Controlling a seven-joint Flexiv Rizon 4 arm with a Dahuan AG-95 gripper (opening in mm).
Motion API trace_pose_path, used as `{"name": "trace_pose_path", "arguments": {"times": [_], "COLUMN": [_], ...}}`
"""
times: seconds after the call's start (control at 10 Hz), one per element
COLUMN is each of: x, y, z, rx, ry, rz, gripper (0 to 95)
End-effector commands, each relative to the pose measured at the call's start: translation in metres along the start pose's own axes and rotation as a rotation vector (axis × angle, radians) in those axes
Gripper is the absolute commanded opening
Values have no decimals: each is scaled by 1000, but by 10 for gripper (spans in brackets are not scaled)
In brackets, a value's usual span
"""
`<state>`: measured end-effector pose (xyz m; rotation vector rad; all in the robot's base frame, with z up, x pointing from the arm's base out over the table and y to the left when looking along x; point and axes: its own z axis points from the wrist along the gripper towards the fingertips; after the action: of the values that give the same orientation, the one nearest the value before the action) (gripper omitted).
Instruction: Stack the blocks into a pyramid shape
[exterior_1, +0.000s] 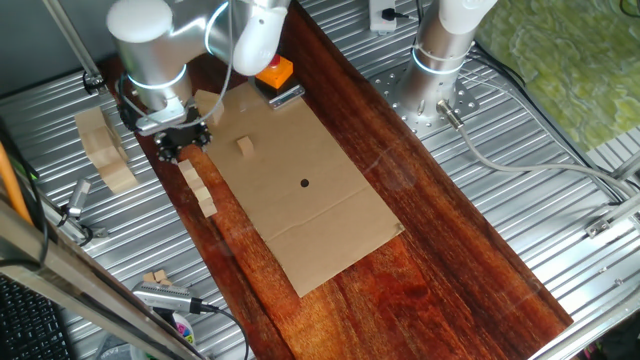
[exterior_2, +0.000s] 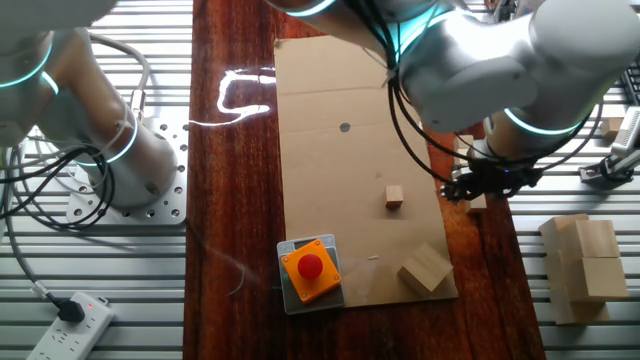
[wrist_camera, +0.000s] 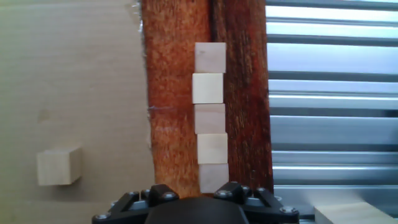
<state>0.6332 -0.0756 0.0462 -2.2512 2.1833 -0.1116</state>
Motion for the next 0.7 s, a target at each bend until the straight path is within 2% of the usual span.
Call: {"name": "trace_pose_path", "arguments": {"times": [0.1,0.7], "x": [-1,-8], "y": [-2,-8], "z": [5,22], "rx": [2,9], "ry": [2,6], "rz": [0,-1], "gripper": [570,570]}}
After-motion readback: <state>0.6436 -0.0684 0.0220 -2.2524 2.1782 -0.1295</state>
